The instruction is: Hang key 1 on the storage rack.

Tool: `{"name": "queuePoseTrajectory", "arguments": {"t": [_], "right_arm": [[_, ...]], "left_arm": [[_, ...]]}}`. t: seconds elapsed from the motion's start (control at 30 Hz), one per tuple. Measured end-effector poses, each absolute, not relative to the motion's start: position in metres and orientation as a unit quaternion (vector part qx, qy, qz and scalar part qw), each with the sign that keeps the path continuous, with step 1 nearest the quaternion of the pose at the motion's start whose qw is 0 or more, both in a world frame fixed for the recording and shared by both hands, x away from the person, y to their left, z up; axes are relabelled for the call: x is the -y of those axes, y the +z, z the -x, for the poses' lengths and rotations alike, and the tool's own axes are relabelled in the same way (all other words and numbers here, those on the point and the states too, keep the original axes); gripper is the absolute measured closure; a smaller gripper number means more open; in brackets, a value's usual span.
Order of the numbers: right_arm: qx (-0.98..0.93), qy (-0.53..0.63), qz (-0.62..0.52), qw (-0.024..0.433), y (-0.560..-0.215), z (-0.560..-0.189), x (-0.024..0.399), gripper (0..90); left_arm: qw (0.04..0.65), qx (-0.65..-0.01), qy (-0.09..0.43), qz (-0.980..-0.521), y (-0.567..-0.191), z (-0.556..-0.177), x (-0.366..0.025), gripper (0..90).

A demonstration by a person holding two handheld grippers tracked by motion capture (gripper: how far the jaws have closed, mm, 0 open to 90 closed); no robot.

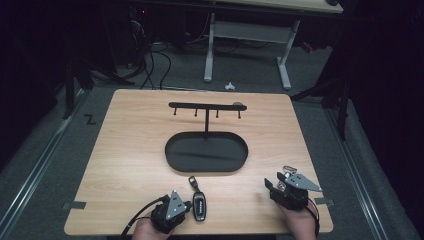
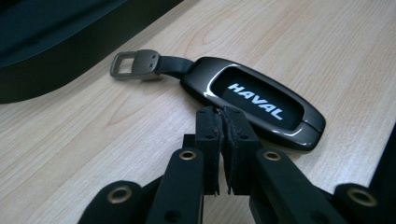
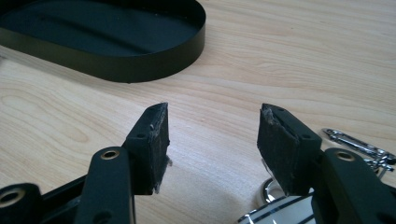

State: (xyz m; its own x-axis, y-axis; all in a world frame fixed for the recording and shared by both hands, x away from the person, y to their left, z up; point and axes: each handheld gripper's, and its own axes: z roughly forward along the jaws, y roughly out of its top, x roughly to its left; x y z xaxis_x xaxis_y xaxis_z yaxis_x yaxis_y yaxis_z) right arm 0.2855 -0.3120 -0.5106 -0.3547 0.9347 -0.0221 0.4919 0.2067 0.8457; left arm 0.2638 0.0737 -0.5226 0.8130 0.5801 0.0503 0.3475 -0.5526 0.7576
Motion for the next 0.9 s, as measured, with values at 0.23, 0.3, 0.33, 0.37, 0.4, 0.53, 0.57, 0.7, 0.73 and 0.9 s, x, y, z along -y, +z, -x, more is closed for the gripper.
{"name": "queuePoseTrajectory", "arguments": {"t": [0.23, 0.3, 0.33, 0.37, 0.4, 0.53, 0.57, 0.7, 0.73, 0.9], "right_arm": [[-0.723, 0.392, -0.491, 0.286, -0.51, -0.284, 0.31, 44.4], [-0.722, 0.393, -0.493, 0.286, -0.511, -0.282, 0.311, 44.3], [-0.723, 0.392, -0.493, 0.285, -0.511, -0.282, 0.311, 44.3], [-0.724, 0.39, -0.493, 0.284, -0.511, -0.281, 0.312, 44.3], [-0.724, 0.39, -0.492, 0.286, -0.512, -0.28, 0.312, 44.2], [-0.721, 0.388, -0.498, 0.286, -0.512, -0.273, 0.316, 43.9], [-0.72, 0.388, -0.499, 0.286, -0.512, -0.272, 0.318, 43.8], [-0.721, 0.387, -0.501, 0.283, -0.513, -0.266, 0.32, 43.9], [-0.721, 0.388, -0.5, 0.282, -0.513, -0.265, 0.321, 44.0], [-0.729, 0.396, -0.488, 0.27, -0.511, -0.266, 0.314, 48.5]], "left_arm": [[0.392, -0.252, 0.144, -0.873, -0.523, -0.263, -0.061, 86.5], [0.393, -0.246, 0.141, -0.875, -0.523, -0.263, -0.056, 86.5], [0.393, -0.243, 0.139, -0.876, -0.523, -0.263, -0.054, 86.5], [0.394, -0.24, 0.14, -0.876, -0.523, -0.263, -0.051, 86.4], [0.396, -0.237, 0.139, -0.876, -0.523, -0.264, -0.048, 86.2], [0.397, -0.226, 0.136, -0.879, -0.523, -0.267, -0.038, 85.6], [0.398, -0.223, 0.137, -0.879, -0.523, -0.268, -0.037, 85.4], [0.409, -0.219, 0.141, -0.875, -0.519, -0.27, -0.037, 84.6], [0.412, -0.221, 0.141, -0.873, -0.517, -0.27, -0.039, 84.2], [0.427, -0.246, 0.16, -0.855, -0.511, -0.275, -0.061, 78.7]]}}
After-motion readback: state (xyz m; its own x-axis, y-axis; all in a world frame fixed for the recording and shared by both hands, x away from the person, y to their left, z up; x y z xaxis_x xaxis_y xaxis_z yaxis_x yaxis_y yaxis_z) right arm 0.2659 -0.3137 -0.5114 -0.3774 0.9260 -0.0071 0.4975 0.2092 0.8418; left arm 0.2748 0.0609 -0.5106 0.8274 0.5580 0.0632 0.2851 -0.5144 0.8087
